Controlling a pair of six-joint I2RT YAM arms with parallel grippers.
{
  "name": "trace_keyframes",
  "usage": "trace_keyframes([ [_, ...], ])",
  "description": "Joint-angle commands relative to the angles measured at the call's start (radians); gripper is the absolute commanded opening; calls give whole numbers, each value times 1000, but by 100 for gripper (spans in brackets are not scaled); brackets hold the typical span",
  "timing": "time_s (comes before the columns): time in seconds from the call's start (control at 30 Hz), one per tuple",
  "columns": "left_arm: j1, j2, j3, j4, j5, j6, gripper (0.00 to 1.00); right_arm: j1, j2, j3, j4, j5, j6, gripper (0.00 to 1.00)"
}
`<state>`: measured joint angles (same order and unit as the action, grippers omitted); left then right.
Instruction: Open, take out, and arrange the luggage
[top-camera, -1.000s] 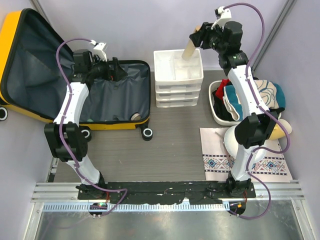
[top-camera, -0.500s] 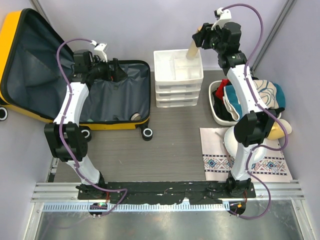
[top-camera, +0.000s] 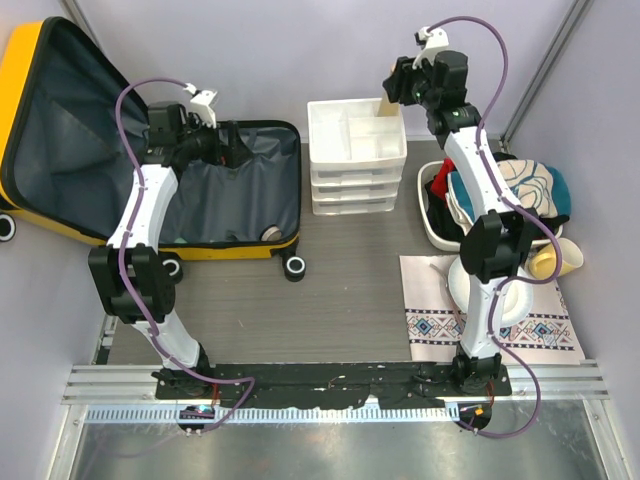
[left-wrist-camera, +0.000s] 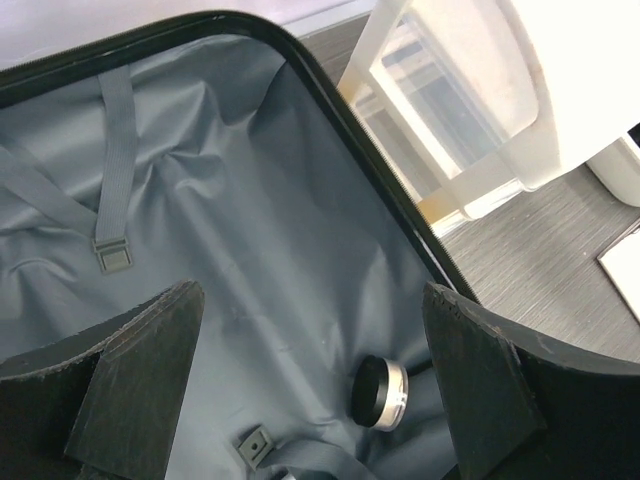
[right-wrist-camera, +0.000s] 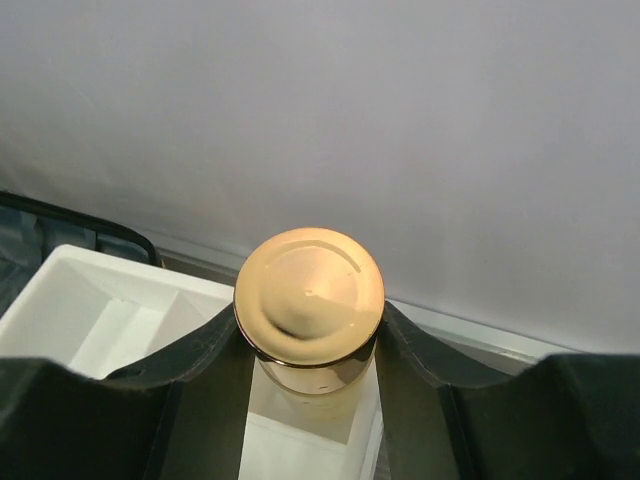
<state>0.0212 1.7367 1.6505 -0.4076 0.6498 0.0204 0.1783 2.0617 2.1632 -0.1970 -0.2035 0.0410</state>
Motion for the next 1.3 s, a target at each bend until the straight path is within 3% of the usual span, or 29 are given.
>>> trace_keyframes([
  [0.0, 0, 7, 22, -78, -61, 56, 95, 15, -18, 84, 44, 12, -16, 20],
  [0.03, 0, 17, 50, -106, -71, 64, 96, 18, -20, 86, 39, 7, -16, 31],
  [0.07, 0, 26, 70, -138, -90, 79, 96, 24, -21, 86, 31, 9, -15, 48],
  [0.1, -1, 38, 87, -202, -96, 96, 96, 27, -25, 81, 30, 7, -6, 55],
  [0.17, -1, 70, 133, -262, -107, 122, 98, 29, -29, 78, 31, -14, 8, 67],
  [0.3, -1, 101, 155, -442, -82, 260, 100, 35, -40, 80, 41, -42, 42, 78],
  [0.5, -41, 159, 117, -725, -82, 594, 100, 36, -66, 86, 67, -42, 63, 84],
  [0.6, -67, 179, 65, -780, -134, 716, 100, 35, -78, 89, 76, -22, 54, 84],
  [1.13, -98, 421, 69, -774, -309, 892, 88, 36, -149, 61, 35, 39, 19, 86],
  [1.23, -99, 460, 72, -673, -338, 833, 75, 36, -149, 60, 19, 64, 8, 86],
  [1.27, -98, 460, 71, -630, -340, 801, 65, 35, -149, 60, 19, 65, 7, 86],
])
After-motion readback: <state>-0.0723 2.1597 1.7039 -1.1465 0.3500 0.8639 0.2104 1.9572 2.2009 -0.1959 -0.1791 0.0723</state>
